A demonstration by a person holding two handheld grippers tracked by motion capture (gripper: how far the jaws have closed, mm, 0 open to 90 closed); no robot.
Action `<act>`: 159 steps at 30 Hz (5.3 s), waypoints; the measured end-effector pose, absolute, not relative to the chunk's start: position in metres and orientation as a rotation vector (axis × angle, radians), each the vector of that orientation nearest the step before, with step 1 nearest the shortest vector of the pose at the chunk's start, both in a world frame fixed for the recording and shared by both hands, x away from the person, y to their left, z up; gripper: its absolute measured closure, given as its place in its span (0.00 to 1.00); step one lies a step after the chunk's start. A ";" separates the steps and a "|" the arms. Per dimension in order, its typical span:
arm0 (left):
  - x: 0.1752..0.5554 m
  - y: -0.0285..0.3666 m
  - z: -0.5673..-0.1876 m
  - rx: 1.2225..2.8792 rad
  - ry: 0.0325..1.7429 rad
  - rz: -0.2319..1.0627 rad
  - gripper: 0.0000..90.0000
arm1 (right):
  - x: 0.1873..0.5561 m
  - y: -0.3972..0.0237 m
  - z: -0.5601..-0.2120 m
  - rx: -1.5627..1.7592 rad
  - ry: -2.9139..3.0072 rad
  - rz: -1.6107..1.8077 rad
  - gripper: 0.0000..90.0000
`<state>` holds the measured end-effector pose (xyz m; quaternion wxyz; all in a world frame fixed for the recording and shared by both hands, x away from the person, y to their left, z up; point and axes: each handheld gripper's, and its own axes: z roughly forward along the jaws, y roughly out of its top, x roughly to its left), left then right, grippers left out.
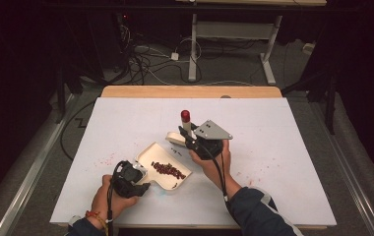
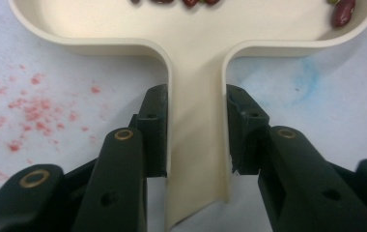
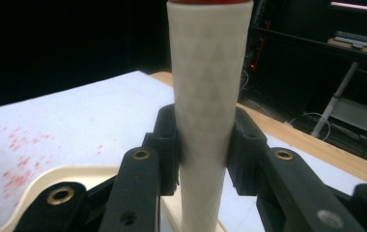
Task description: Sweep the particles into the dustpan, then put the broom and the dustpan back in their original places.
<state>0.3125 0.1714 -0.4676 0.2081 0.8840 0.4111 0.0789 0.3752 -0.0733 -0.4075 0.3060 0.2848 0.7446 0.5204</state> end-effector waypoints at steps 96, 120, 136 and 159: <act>0.327 0.178 -0.469 2.339 1.288 0.303 0.69 | 0.325 -0.080 -0.386 0.670 1.999 1.431 0.78; 0.334 0.214 -0.473 2.227 1.431 0.343 0.70 | 0.331 -0.166 -0.359 0.718 2.040 1.367 0.78; 0.337 0.223 -0.472 2.177 1.514 0.383 0.70 | 0.314 -0.260 -0.350 0.826 2.183 1.262 0.78; 0.322 0.207 -0.468 2.134 1.401 0.378 0.52 | 0.382 -0.263 -0.369 0.978 2.288 1.194 0.74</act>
